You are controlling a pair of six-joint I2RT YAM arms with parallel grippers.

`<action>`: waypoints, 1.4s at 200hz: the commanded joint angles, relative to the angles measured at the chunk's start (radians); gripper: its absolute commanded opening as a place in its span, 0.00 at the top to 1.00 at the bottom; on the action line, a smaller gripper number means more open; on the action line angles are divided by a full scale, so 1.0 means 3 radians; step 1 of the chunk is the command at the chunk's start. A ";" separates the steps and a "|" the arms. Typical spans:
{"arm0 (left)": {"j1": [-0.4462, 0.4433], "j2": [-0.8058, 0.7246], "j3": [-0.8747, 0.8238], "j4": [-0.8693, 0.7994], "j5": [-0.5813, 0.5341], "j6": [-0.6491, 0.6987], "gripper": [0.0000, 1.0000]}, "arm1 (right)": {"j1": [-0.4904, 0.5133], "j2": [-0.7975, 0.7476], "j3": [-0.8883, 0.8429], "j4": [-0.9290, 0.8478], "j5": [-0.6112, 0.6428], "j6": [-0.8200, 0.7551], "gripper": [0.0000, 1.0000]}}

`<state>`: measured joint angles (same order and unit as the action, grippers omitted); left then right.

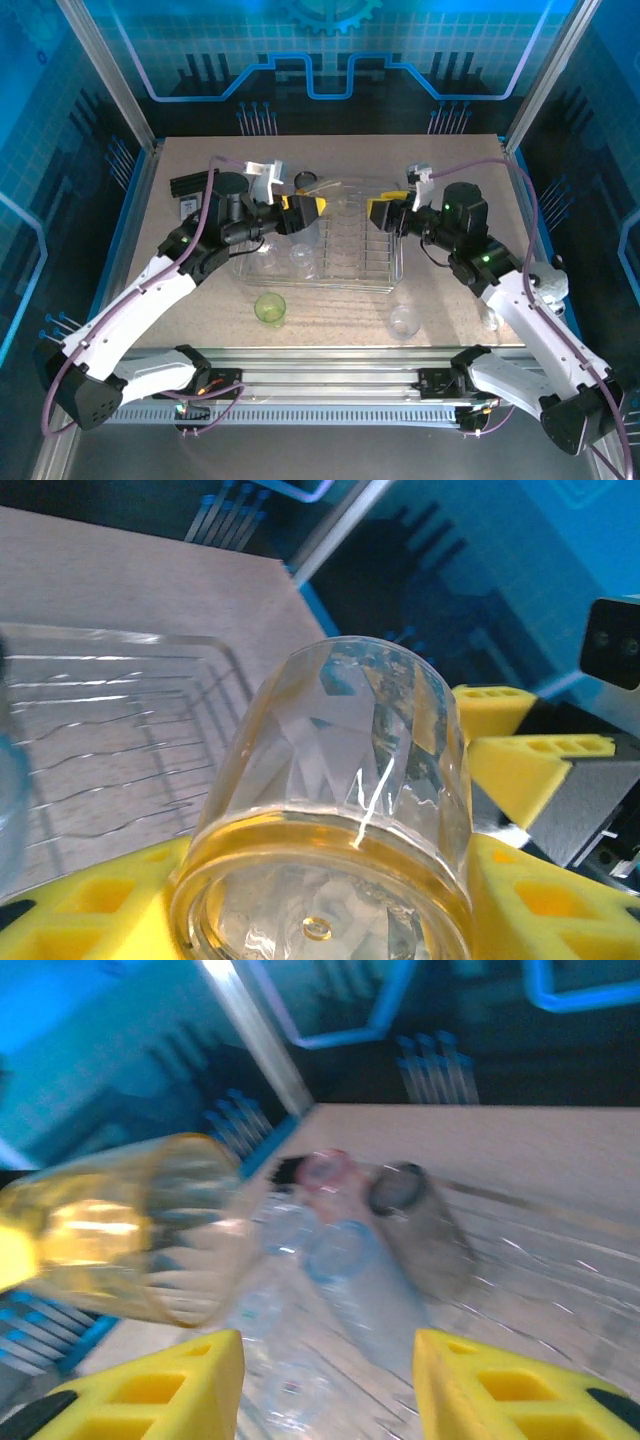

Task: Load the cups into the dish rack

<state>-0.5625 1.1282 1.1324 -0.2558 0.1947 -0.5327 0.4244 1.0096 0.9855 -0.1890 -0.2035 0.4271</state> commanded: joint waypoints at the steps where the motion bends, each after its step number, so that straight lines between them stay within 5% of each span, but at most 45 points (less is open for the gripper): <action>1: -0.0015 -0.0061 0.0095 -0.0446 -0.0396 0.0143 0.86 | -0.0080 0.0191 0.0279 -0.0987 0.0877 -0.0126 0.53; 46: -0.0017 -0.0111 0.0111 -0.0753 -0.0576 0.0231 0.86 | -0.0199 0.0799 0.0532 -0.1668 0.1127 -0.0126 0.58; 119: -0.0017 -0.0148 0.0116 -0.0911 -0.0654 0.0279 0.86 | -0.0195 0.1507 0.0596 -0.1789 0.1372 -0.0214 0.73; 232: -0.0017 -0.0113 0.0111 -0.0980 -0.0695 0.0291 0.85 | 0.0035 0.1791 0.0550 -0.1717 0.1486 -0.0309 0.98; 280: -0.0020 -0.0094 0.0122 -0.1024 -0.0716 0.0280 0.85 | 0.0230 0.1781 0.0489 -0.1644 0.1532 -0.0367 1.00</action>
<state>-0.5625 1.1076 1.1324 -0.5499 -0.0040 -0.4679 0.4389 1.5269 1.1408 -0.6872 0.2897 0.3576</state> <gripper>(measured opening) 0.570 0.048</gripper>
